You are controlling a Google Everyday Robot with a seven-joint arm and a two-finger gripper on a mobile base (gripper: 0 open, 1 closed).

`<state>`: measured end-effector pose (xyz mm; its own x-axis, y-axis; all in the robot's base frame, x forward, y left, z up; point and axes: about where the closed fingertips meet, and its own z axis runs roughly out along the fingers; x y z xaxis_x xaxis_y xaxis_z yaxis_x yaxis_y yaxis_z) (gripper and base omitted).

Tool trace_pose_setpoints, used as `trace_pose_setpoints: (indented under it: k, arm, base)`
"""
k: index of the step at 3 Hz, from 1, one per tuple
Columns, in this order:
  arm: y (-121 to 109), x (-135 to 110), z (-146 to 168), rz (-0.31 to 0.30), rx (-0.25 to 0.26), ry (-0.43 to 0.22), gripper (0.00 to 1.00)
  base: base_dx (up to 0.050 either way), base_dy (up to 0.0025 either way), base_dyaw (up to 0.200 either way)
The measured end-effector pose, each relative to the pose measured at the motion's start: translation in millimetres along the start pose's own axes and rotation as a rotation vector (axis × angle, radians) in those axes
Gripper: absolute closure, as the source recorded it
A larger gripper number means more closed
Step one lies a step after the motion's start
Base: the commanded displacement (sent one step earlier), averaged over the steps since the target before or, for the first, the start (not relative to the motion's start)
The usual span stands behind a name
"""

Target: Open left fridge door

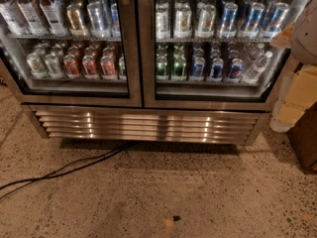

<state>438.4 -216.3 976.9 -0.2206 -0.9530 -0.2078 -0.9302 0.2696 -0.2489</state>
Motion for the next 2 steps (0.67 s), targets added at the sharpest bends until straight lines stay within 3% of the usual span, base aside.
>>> trace_pose_setpoints:
  k: [1,2]
  arm:
    - [0.0,0.0,-0.1,0.000,0.000,0.000,0.00]
    - [-3.9,1.1,-6.5,-0.003,-0.016,-0.054,0.00]
  base:
    - [0.000,0.00000,0.000]
    - [0.000,0.00000,0.000]
